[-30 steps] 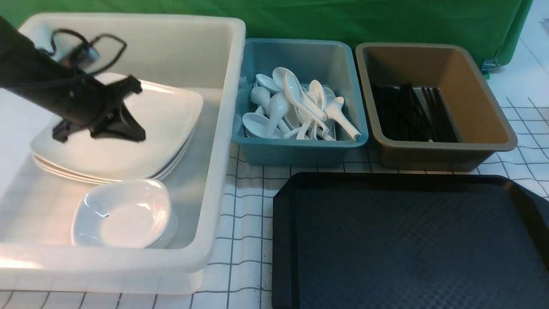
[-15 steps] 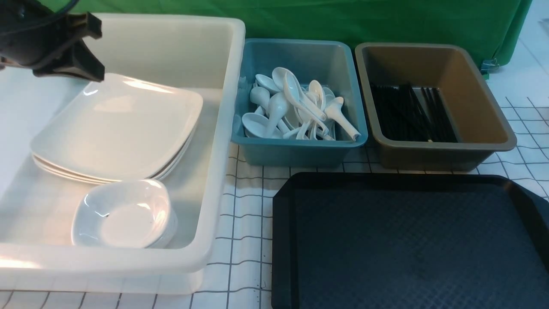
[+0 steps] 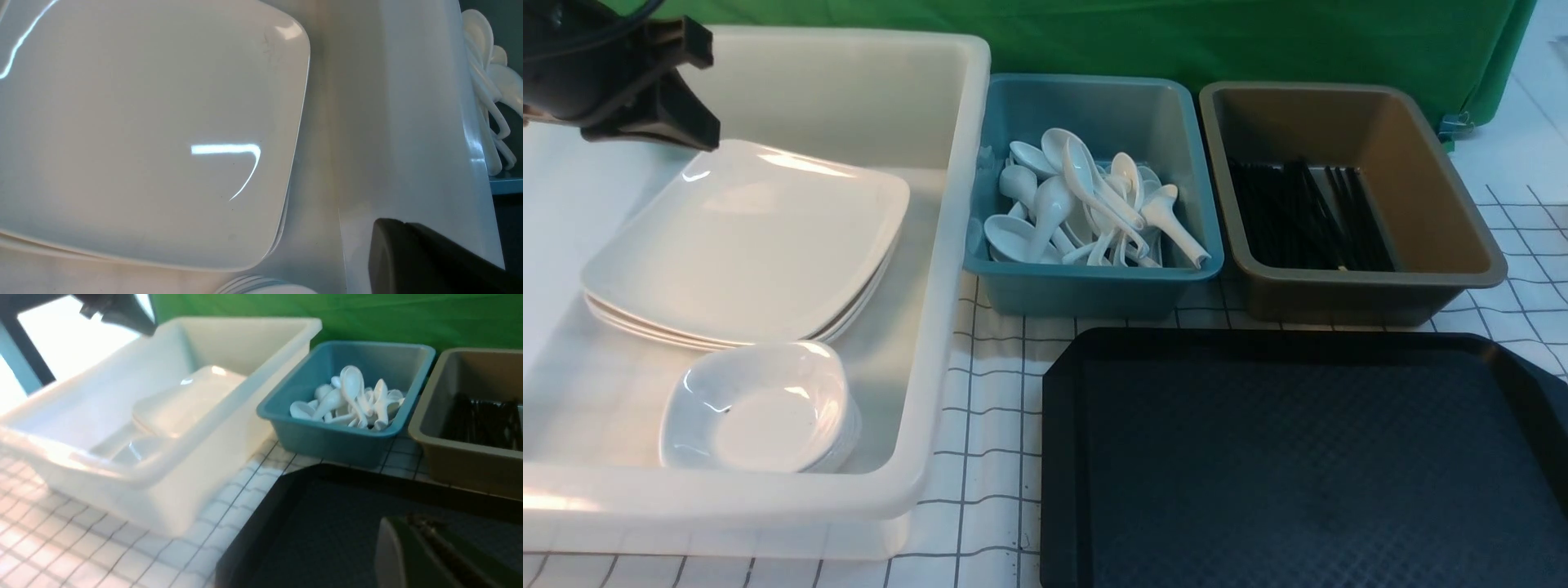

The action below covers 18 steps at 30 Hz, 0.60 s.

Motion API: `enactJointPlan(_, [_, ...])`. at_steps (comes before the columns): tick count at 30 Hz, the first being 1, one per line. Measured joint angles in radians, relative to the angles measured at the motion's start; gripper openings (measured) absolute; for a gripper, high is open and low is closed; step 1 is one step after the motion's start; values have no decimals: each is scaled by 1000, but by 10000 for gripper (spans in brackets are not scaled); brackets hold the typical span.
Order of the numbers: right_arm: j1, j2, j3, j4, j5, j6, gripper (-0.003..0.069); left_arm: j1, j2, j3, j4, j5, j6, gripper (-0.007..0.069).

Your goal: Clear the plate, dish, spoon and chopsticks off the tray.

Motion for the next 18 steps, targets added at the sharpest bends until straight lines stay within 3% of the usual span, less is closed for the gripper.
enactJointPlan(18, [0, 24, 39, 10, -52, -1, 53, 0, 0, 0, 4, 7, 55, 4])
